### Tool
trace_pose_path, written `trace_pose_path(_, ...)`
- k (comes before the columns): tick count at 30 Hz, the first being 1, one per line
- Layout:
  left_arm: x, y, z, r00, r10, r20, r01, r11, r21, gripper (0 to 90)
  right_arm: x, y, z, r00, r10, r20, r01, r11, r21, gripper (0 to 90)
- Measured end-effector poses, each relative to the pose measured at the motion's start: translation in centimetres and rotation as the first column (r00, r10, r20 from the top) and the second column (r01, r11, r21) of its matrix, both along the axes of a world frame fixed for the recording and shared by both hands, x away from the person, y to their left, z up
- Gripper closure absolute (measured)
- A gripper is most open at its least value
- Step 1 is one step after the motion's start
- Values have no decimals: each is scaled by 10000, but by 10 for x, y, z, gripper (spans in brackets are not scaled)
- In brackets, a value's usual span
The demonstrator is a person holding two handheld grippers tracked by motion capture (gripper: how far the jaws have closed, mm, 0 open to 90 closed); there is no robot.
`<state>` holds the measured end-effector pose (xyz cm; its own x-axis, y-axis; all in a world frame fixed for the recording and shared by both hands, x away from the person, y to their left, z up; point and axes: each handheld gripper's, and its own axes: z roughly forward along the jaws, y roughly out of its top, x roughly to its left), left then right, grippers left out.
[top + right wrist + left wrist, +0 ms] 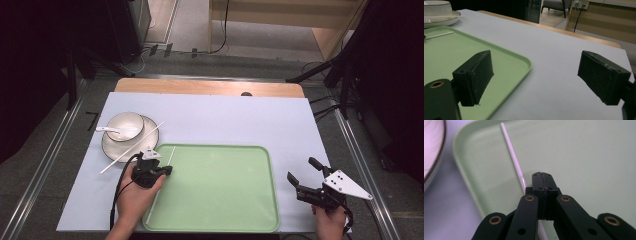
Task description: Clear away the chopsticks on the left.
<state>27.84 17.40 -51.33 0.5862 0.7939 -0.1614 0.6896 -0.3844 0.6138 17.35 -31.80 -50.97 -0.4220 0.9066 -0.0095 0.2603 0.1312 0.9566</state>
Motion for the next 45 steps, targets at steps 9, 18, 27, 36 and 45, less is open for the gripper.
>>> trace_pose_path(9, -4, 19, 1, 9997, 206, -109, -208, 9996, -215, 900, 0, -2, 1, 10000, -51, 17, 51, 10000, 56, 131)
trace_pose_path(18, -5, 15, 0, 10000, 20, -88, -21, 9998, -179, 900, 0, -1, 0, 10000, 3, 14, -3, 10000, 34, 130)
trace_pose_path(27, -3, 19, 3, 10000, -91, 28, 92, 9993, -362, 878, 1, -1, -1, 10000, -9, -29, 10, 10000, 51, 130)
trace_pose_path(36, 1, 47, 30, 9969, -199, 765, 272, 9951, -951, 634, 1, -1, 0, 10000, -15, -14, 15, 10000, 31, 130)
trace_pose_path(45, 14, 88, 51, 9884, 466, 1446, -351, 9961, -810, 507, 1, -1, 0, 10000, -54, -22, 54, 10000, -21, 131)
